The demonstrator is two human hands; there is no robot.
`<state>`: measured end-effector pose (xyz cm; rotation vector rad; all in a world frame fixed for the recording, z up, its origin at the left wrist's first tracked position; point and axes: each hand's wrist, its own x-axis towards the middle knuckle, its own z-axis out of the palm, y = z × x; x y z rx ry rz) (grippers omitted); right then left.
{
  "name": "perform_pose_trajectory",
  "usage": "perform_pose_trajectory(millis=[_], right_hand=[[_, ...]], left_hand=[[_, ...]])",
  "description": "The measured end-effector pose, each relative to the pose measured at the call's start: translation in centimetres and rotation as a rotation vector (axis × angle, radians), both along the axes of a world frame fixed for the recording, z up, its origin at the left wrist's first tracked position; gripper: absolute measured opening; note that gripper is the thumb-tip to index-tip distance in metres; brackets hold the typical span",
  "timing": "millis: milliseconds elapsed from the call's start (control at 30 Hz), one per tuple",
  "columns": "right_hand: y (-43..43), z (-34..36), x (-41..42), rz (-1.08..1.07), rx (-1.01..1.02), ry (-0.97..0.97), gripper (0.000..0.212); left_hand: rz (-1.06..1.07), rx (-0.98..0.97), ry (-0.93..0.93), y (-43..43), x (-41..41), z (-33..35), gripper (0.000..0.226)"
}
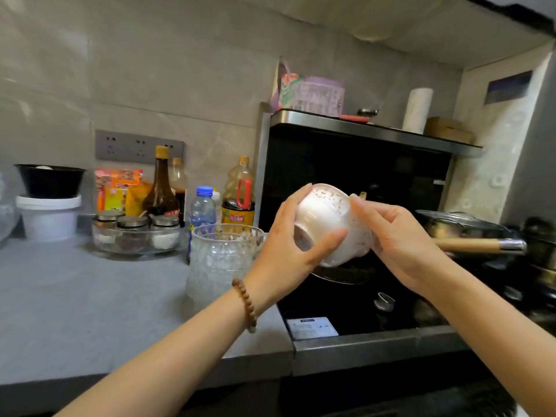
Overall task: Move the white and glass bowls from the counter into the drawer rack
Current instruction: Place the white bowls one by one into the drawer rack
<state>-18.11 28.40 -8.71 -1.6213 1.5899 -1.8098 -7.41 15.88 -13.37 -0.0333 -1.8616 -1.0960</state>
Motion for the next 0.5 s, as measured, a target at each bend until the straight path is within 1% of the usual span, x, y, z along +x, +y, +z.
perform_pose_trajectory(millis=[67, 133, 233, 300, 400, 433, 500], right_hand=[[3.3, -1.7, -1.6, -0.010, 0.070, -0.076, 0.046], [6.3, -3.8, -3.2, -0.027, 0.151, -0.140, 0.043], [10.2, -7.5, -5.3, -0.092, 0.283, -0.192, 0.047], [12.1, -10.3, -6.6, -0.126, 0.352, -0.253, 0.051], [13.8, -14.9, -8.4, -0.190, 0.449, -0.381, 0.055], [14.1, -16.4, -8.9, -0.209, 0.490, -0.413, 0.053], [14.4, -19.4, -9.7, -0.221, 0.563, -0.467, 0.048]], left_hand=[[-0.075, 0.004, -0.072, 2.4, -1.6, -1.8, 0.083], [-0.121, 0.018, -0.120, 4.8, -3.1, -4.0, 0.083], [-0.193, 0.082, -0.189, 8.0, -5.4, -8.0, 0.084], [-0.246, 0.118, -0.248, 9.7, -6.8, -11.1, 0.081], [-0.299, 0.146, -0.341, 11.4, -8.5, -15.6, 0.068], [-0.311, 0.163, -0.372, 11.7, -8.9, -17.0, 0.066], [-0.320, 0.197, -0.444, 12.1, -9.8, -20.0, 0.068]])
